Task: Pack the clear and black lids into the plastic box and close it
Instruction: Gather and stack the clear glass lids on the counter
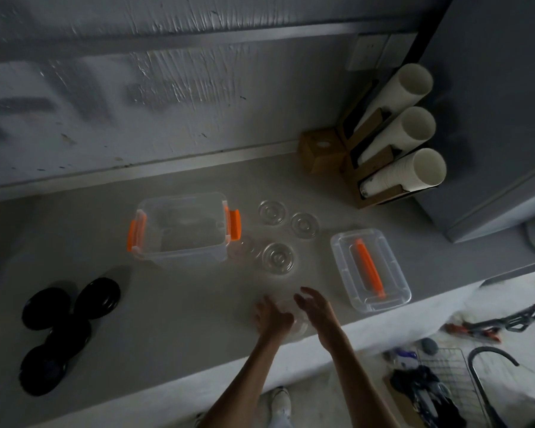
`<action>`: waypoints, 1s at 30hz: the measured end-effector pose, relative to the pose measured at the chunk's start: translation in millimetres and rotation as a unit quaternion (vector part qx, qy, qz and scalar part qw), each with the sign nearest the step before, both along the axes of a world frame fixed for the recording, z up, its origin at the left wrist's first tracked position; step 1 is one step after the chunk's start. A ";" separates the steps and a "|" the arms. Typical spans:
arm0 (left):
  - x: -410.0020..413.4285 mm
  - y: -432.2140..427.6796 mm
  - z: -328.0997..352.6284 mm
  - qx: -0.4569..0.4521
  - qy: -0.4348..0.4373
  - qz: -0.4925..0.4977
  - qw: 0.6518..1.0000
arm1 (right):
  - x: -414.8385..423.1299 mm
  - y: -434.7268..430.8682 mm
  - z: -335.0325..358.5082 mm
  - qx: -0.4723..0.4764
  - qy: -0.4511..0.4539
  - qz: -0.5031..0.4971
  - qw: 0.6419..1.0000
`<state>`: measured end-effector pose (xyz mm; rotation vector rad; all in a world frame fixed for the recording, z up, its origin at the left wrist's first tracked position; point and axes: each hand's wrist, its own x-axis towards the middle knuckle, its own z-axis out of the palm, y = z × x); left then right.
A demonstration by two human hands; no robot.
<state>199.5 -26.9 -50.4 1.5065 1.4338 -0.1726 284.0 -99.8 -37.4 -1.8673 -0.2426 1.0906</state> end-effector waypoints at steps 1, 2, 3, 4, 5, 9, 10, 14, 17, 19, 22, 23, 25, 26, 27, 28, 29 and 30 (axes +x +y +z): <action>-1.6 1.5 -0.3 0.000 -0.015 0.008 1.000 | -1.1 -1.5 -0.9 0.004 0.001 0.008 1.000; -2.7 2.1 0.4 -0.001 -0.035 0.014 0.999 | -2.5 -3.6 -2.9 0.005 -0.007 0.015 1.000; -4.9 3.6 1.4 -0.004 -0.057 0.019 0.998 | -4.2 -5.5 -5.2 0.011 -0.014 0.021 1.000; -7.7 5.3 2.7 -0.004 -0.085 0.023 0.996 | -6.1 -7.0 -7.0 0.020 -0.023 0.032 0.999; -12.2 8.1 5.1 0.000 -0.120 0.029 0.992 | -8.2 -7.4 -7.4 0.034 -0.038 0.046 0.998; -48.1 26.1 15.4 0.098 -0.239 -0.035 0.965 | -21.6 7.0 -6.3 0.071 -0.169 0.104 0.978; -60.9 30.9 16.2 0.122 -0.266 -0.044 0.955 | -29.8 13.3 -5.9 0.075 -0.202 0.126 0.968; -113.9 51.5 12.3 0.233 -0.253 -0.089 0.935 | -76.5 36.8 -12.1 0.131 -0.305 0.206 0.921; -149.6 61.0 1.4 0.292 -0.233 -0.128 0.919 | -109.8 47.0 -22.4 0.161 -0.324 0.227 0.904; -165.6 61.2 -4.5 0.274 -0.222 -0.127 0.927 | -127.5 50.6 -30.2 0.169 -0.317 0.229 0.905; -182.6 63.3 -15.8 0.229 -0.212 -0.120 0.942 | -147.0 54.0 -37.1 0.152 -0.286 0.219 0.921; -185.7 65.1 -18.3 0.217 -0.212 -0.119 0.946 | -150.2 55.7 -38.9 0.149 -0.279 0.211 0.925; -188.5 69.8 -19.7 0.192 -0.218 -0.110 0.951 | -154.0 59.8 -41.0 0.147 -0.266 0.202 0.931; -188.7 72.1 -19.6 0.185 -0.225 -0.107 0.950 | -155.3 61.8 -40.6 0.147 -0.260 0.202 0.933; -188.1 73.7 -19.2 0.185 -0.236 -0.108 0.948 | -156.5 63.9 -40.2 0.150 -0.257 0.204 0.933; -187.5 74.7 -18.6 0.189 -0.246 -0.106 0.945 | -157.2 65.8 -39.9 0.154 -0.260 0.205 0.931; -187.2 75.7 -18.1 0.189 -0.258 -0.100 0.942 | -157.8 67.8 -40.0 0.158 -0.265 0.204 0.929; -187.5 76.7 -17.4 0.184 -0.270 -0.091 0.941 | -157.7 69.5 -40.2 0.160 -0.266 0.199 0.929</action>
